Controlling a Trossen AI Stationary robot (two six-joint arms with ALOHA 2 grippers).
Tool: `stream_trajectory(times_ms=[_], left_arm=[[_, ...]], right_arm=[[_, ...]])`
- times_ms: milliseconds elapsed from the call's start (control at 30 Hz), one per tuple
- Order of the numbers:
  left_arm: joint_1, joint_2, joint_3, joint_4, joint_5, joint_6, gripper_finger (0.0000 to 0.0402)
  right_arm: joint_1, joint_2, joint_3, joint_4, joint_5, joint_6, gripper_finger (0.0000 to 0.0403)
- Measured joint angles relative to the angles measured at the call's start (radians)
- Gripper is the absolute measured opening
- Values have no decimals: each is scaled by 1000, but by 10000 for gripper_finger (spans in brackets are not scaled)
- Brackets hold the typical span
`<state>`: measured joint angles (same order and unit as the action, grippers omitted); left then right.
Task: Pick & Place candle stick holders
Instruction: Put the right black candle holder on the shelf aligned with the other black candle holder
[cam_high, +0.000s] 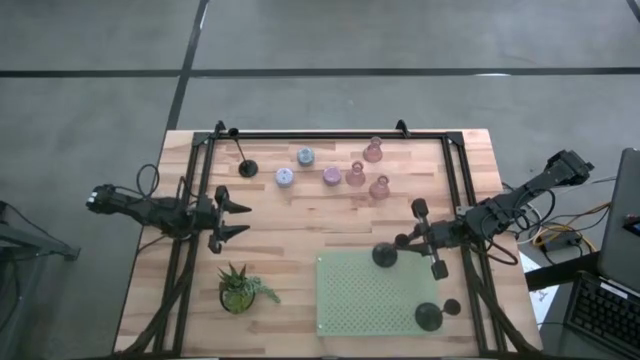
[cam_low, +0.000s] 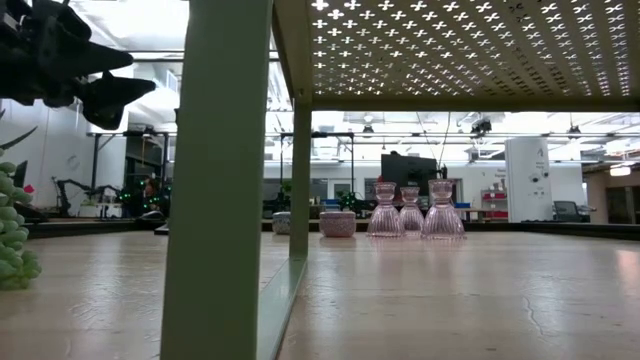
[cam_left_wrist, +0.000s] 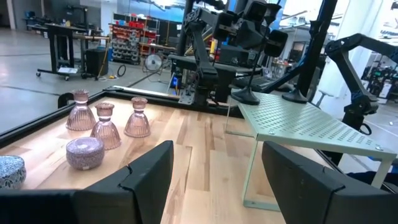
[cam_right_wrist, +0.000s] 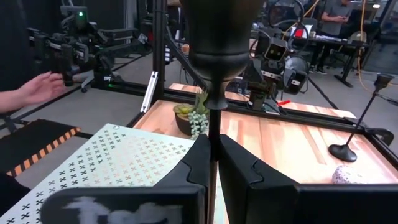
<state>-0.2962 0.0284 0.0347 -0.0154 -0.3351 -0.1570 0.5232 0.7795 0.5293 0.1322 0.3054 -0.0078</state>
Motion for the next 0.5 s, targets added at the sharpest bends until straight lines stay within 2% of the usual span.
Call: stream_trajectory(times_ms=[300,500], left_arm=[[0,0,-1,0,0,0,250],[0,0,-1,1,-1,0,250]], right_arm=[[1,-12,16,-8,-3,53,14],[3,-36,47,-53,-71,58,13]])
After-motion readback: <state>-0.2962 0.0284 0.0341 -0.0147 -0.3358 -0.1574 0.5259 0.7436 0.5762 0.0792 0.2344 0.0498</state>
